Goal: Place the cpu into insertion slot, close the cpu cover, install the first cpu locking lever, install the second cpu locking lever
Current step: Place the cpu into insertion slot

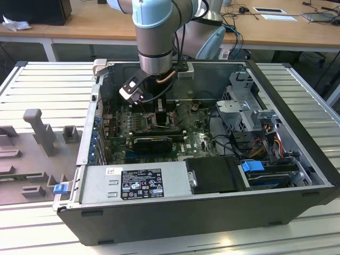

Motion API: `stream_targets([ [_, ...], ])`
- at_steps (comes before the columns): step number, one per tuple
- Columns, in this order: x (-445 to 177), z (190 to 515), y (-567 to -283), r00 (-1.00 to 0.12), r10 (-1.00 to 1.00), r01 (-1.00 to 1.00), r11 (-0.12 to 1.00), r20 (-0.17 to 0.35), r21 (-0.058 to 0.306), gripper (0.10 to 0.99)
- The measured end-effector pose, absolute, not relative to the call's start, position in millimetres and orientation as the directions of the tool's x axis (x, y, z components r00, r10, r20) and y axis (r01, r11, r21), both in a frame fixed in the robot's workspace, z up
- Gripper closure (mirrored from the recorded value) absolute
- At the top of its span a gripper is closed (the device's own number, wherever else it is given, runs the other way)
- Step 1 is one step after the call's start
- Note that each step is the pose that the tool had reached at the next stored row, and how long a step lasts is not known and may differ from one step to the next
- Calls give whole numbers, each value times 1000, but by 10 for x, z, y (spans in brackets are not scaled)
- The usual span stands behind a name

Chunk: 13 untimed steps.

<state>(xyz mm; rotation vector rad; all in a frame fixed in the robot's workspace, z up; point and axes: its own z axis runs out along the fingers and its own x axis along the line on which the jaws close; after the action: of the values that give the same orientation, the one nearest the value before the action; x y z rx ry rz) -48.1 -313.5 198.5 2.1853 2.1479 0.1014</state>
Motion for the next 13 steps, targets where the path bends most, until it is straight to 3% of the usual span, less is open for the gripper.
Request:
stream_targets([
  [6, -481, 1985, -3135, 20, 1000, 995, -19, -6, 100, 549],
  [8, -480, 1987, -3135, 20, 1000, 995, -19, -6, 100, 475],
  [13, -481, 2006, -3135, 20, 1000, 995, -20, -6, 100, 475],
])
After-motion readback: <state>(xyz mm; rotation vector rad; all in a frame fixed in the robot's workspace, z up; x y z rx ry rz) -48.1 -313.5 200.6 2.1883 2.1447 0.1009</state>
